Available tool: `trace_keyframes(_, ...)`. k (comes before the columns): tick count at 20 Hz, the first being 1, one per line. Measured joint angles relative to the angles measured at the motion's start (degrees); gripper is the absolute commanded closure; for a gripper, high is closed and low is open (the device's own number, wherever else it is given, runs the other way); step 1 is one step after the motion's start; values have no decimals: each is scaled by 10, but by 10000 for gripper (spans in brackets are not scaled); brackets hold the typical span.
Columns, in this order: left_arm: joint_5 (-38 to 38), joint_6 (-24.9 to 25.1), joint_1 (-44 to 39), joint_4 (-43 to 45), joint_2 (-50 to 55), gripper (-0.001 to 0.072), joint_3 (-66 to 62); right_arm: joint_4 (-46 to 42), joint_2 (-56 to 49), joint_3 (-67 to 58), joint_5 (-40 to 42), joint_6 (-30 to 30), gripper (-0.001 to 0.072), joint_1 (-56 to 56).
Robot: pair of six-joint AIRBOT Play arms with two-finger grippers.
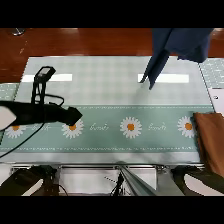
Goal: Fold the shirts.
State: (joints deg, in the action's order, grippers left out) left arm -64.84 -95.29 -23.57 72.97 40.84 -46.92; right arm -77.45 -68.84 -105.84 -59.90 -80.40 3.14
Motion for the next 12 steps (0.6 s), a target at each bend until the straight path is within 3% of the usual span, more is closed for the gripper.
trace_keyframes(4,19,-31,-12,-5,-55,3,39,3,87,-5,-18,36,682,47)
trace_keyframes(8,29,-61,-16,58,-70,3,50,5,121,12,-114,52,682,99)
trace_keyframes(12,32,-89,-15,153,-74,3,54,30,128,149,-156,51,682,160)
